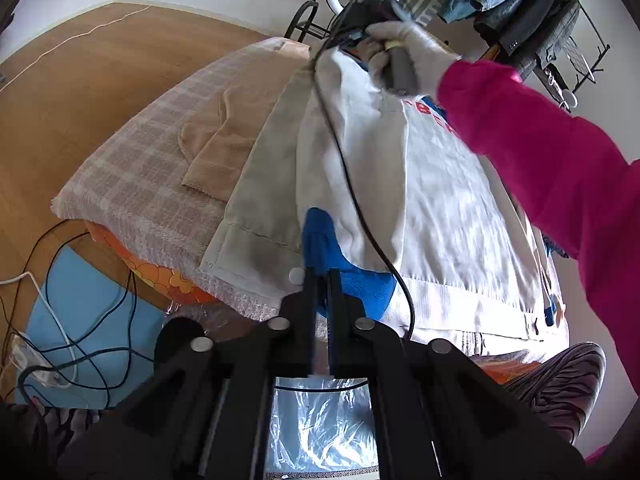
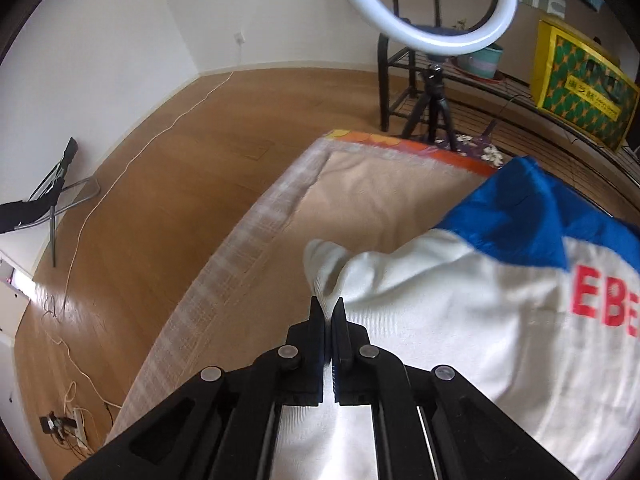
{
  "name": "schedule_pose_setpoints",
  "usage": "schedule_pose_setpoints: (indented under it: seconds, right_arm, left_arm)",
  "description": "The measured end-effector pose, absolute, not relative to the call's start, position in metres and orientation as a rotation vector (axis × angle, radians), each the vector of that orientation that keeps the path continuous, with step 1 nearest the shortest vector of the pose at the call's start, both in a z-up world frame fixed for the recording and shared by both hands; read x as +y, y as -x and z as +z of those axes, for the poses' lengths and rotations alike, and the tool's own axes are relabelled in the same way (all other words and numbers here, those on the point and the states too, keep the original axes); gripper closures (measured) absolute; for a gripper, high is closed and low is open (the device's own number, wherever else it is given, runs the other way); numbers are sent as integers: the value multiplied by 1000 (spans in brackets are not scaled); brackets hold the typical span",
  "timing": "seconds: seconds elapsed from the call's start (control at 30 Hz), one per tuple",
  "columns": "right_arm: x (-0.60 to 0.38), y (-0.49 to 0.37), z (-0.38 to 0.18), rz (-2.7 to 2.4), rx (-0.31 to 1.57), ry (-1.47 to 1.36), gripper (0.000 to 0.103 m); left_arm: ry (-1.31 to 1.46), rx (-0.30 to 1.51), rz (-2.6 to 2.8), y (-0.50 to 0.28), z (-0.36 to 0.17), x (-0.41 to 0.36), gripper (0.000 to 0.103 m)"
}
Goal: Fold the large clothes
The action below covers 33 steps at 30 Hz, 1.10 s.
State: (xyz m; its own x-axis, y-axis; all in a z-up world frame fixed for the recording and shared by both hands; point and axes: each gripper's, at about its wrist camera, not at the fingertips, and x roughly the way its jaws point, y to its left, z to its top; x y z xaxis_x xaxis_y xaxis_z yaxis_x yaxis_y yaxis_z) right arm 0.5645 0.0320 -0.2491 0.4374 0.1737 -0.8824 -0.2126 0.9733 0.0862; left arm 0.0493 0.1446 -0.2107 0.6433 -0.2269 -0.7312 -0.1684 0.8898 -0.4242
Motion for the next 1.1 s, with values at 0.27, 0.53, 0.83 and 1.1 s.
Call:
schedule_pose_setpoints:
  seconds: [0.27,0.53,0.83,1.1]
  right_arm:
    - [36,-548,-259,275,1145,83,73]
    - [-15,-440,-226,387,1183,122,73]
    - [-58,-338,-245,292,1254,96,46]
    - [-51,-303,-277,365,1343,3,98]
  left_arm:
    - [657,869,-8,-50,-221,179,65]
    - [828,918,26,-54,-250,205,65]
    - [819,993,-3,-78,-264,181,71]
    - [787,944,-13,-81,-248,174,101]
